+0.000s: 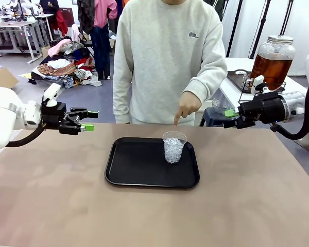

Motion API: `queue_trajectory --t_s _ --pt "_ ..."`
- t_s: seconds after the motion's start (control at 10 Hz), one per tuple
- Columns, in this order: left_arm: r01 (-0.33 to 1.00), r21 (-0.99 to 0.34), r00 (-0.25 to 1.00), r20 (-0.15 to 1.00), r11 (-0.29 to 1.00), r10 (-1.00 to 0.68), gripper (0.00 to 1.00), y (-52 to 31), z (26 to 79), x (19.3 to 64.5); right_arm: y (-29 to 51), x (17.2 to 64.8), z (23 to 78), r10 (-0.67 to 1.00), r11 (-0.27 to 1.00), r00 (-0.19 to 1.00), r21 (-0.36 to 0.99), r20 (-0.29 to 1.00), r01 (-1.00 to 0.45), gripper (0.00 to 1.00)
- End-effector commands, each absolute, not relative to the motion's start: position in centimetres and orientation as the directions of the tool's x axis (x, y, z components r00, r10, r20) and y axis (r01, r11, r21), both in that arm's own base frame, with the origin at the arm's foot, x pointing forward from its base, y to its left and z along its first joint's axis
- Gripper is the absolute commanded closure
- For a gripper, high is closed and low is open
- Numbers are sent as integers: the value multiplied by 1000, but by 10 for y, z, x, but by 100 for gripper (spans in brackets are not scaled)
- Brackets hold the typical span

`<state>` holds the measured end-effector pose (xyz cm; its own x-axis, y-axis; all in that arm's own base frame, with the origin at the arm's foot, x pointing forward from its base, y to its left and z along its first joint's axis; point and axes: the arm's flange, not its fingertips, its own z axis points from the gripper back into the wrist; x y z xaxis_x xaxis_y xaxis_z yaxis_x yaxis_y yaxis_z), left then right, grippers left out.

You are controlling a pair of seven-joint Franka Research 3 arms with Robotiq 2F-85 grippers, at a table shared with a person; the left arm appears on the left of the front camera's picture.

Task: Pour the drink into the iced cup.
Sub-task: Pick up the iced cup indicated by the human and present it to them.

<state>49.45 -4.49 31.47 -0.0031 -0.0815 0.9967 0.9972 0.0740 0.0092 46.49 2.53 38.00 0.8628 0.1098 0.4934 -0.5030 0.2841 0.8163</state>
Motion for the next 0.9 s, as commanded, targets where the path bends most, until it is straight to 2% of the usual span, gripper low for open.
queue_trajectory --t_s 0.0,0.1,0.3,0.8 --pt "997 11 -5 997 73 -80 0 -45 316 495 25 466 382 110 285 861 814 496 -506 0" --pt "997 11 -5 997 73 -80 0 -45 316 495 25 465 380 110 284 863 816 493 -503 0" --pt "997 11 -5 997 73 -80 0 -45 316 495 31 465 372 80 225 723 694 686 -684 0" --pt "997 11 -5 997 73 -80 0 -45 316 495 53 472 327 141 251 418 376 898 -892 0"
